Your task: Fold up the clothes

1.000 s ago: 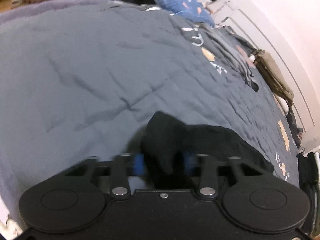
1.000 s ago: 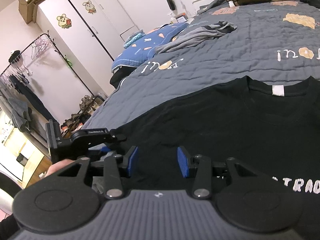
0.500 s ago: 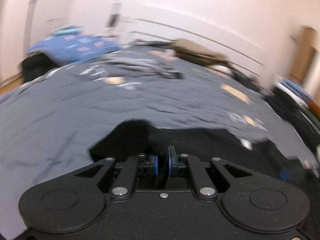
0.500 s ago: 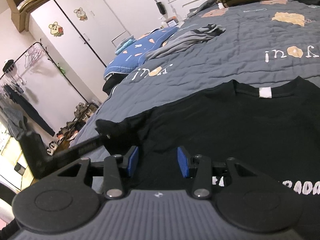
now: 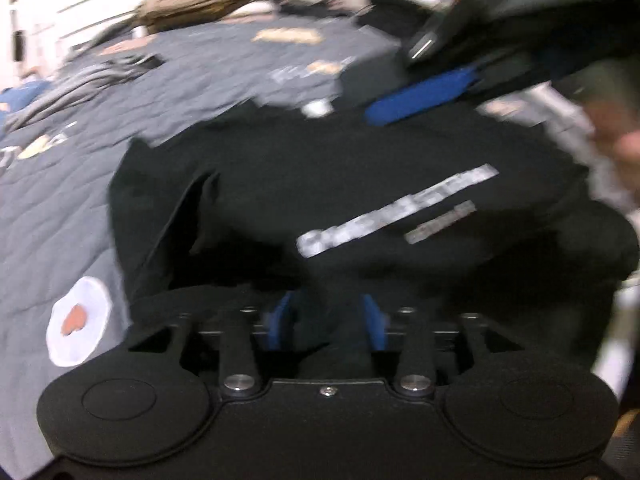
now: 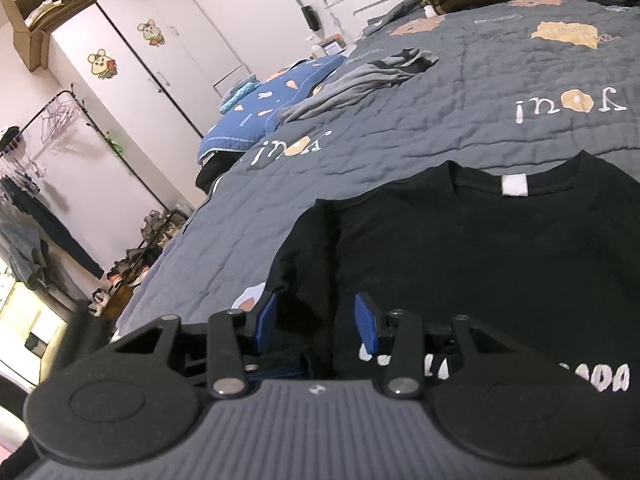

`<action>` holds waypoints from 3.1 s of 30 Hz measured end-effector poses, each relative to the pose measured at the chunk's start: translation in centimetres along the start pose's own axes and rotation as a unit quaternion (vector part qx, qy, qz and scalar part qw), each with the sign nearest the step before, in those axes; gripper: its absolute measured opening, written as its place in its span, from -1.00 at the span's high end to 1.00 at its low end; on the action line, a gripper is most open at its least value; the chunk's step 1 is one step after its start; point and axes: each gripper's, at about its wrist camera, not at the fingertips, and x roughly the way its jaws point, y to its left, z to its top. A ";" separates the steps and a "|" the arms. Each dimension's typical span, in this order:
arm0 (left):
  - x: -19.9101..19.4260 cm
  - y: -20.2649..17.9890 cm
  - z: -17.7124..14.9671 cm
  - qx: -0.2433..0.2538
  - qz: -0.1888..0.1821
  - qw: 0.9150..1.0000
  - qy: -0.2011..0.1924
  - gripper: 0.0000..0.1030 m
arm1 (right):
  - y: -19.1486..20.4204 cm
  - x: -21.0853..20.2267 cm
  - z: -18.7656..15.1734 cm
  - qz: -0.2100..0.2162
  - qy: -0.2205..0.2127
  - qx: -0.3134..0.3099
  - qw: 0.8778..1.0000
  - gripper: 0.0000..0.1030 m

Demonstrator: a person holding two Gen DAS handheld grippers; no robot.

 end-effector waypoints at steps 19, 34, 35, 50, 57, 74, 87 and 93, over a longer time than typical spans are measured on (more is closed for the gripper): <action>-2.8 3.9 0.0 -0.018 0.062 0.998 0.011 0.01 | 3.6 6.6 -0.2 -0.025 0.040 -0.129 0.990 0.18; -4.5 5.2 0.3 -0.042 0.045 0.998 -0.014 0.00 | 3.7 7.5 0.2 -0.044 -0.004 -0.122 0.992 0.90; -4.7 5.3 0.3 -0.045 0.045 0.998 -0.019 -0.01 | 3.1 6.6 0.4 -0.043 -0.022 -0.104 0.993 0.90; -2.1 1.5 0.7 0.025 0.043 0.999 -0.015 -0.16 | -6.0 5.0 0.5 -0.134 -0.005 0.031 0.990 0.80; 1.1 -0.6 -0.2 0.099 0.082 0.992 0.005 -0.15 | -3.9 2.2 0.1 -0.120 -0.010 -0.008 0.993 0.54; -0.5 -3.7 -1.9 0.226 0.048 0.972 0.035 0.32 | -6.3 4.9 -0.7 -0.044 0.003 0.071 0.996 0.27; 0.9 -1.5 0.8 0.038 0.037 0.999 0.002 0.25 | -7.0 5.6 -0.7 -0.038 0.003 0.121 0.992 0.24; 2.6 -1.6 0.5 0.015 0.045 0.998 0.040 0.46 | -7.2 5.9 -0.9 -0.041 -0.002 0.132 0.990 0.25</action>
